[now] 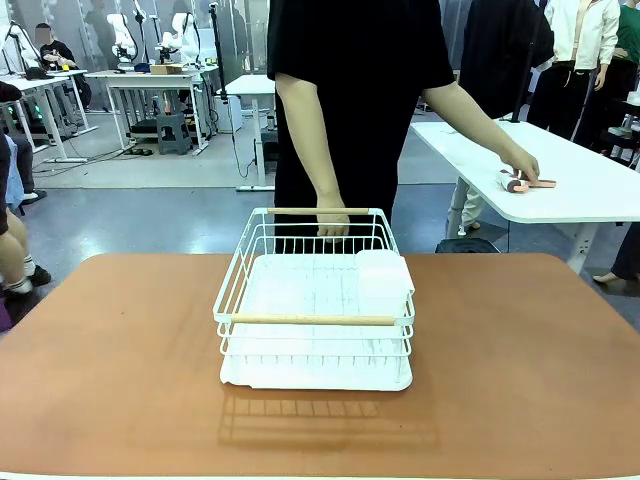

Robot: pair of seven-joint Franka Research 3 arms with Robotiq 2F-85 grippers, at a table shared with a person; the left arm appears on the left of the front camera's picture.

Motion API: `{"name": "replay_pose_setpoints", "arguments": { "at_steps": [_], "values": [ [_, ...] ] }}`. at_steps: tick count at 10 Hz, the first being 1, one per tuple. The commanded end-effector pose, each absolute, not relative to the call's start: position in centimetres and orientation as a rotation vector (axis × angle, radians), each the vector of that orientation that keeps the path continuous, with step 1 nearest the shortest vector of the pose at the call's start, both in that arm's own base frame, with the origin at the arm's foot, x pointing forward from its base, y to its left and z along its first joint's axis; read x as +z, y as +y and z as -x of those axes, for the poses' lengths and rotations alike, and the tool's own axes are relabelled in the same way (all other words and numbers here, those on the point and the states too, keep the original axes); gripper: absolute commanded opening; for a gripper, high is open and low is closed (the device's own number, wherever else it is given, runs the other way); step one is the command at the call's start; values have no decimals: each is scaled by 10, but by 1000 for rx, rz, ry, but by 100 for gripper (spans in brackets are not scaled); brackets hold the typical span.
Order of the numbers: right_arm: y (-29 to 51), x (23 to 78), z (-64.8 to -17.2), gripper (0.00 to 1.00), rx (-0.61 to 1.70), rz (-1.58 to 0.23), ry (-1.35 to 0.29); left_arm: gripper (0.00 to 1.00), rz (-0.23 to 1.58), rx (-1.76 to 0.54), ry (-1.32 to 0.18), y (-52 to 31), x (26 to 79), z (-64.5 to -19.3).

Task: Clean the table.
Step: Pick up the Lint Roller when the human hands it over.

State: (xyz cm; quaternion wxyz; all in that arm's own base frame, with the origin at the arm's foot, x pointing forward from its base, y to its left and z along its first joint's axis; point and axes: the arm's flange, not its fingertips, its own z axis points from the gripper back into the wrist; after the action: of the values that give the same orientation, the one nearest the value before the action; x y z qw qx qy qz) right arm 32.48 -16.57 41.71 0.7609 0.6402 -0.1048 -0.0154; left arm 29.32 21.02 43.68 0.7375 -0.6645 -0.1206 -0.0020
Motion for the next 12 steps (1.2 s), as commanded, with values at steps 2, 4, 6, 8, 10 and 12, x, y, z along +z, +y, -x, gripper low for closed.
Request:
{"name": "replay_pose_setpoints", "arguments": {
  "at_steps": [2, 4, 6, 8, 10, 12],
  "values": [
    [-166, 419, -324, 100, -32, -1394, -231, 100, 1458, -6, -273, 212, 439, -292],
    [-166, 419, -324, 100, -32, -1394, -231, 100, 1458, -6, -273, 212, 439, -292],
    [-166, 419, -324, 100, -32, -1394, -231, 100, 1458, -6, -273, 212, 439, -292],
    [-166, 419, -324, 100, -32, -1394, -231, 100, 1458, -6, -273, 212, 439, -292],
    [-166, 419, -324, 100, -32, -1394, -231, 100, 1458, -6, -273, 212, 439, -292],
    [-166, 419, -324, 100, -32, -1394, -231, 100, 1458, -6, -273, 212, 439, -292]
  ]
}}
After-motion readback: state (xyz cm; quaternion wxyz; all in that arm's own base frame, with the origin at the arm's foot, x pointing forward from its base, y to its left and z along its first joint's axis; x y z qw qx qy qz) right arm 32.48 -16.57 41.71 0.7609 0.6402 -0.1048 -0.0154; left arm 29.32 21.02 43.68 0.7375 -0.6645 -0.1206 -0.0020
